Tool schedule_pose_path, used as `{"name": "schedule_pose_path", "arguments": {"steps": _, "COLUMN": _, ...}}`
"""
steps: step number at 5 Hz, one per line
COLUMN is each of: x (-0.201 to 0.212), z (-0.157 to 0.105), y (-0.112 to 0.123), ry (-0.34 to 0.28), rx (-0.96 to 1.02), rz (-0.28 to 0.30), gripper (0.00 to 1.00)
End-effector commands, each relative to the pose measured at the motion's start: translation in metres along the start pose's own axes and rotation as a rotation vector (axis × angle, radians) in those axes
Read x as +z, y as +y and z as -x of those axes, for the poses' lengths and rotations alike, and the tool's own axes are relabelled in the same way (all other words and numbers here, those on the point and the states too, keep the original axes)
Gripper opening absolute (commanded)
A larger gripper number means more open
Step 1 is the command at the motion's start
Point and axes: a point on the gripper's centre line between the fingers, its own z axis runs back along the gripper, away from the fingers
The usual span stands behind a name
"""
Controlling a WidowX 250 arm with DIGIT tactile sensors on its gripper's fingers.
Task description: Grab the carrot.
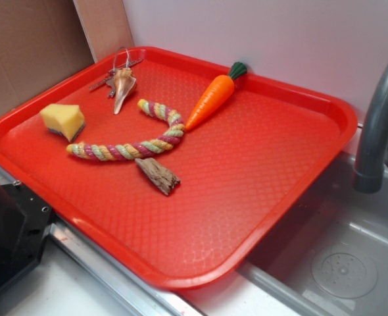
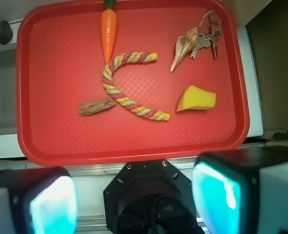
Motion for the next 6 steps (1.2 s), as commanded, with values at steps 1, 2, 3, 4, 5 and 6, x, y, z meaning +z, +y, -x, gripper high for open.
{"name": "schedule_pose_path", "arguments": {"steps": 1, "x": 0.0, "z": 0.0, "y": 0.0, "ry": 0.0, "rx": 0.0, "rz": 0.0, "gripper": 1.0}}
{"name": "schedule_pose_path", "arguments": {"steps": 2, "x": -0.055, "z": -0.045, "y": -0.015, "ry": 0.005, "rx": 0.002, "rz": -0.022, "gripper": 1.0}}
{"name": "schedule_pose_path", "arguments": {"steps": 3, "x": -0.091, "z": -0.099, "y": -0.013, "ry": -0.139, "rx": 0.195, "rz": -0.068, "gripper": 1.0}}
{"name": "schedule_pose_path", "arguments": {"steps": 4, "x": -0.1, "z": -0.138, "y": -0.002, "ry": -0.132, "rx": 0.289, "rz": -0.062, "gripper": 1.0}}
{"name": "schedule_pose_path", "arguments": {"steps": 5, "x": -0.1, "z": -0.138, "y": -0.002, "ry": -0.132, "rx": 0.289, "rz": -0.062, "gripper": 1.0}}
{"name": "schedule_pose_path", "arguments": {"steps": 6, "x": -0.1, "z": -0.138, "y": -0.002, "ry": -0.132, "rx": 0.289, "rz": -0.062, "gripper": 1.0}}
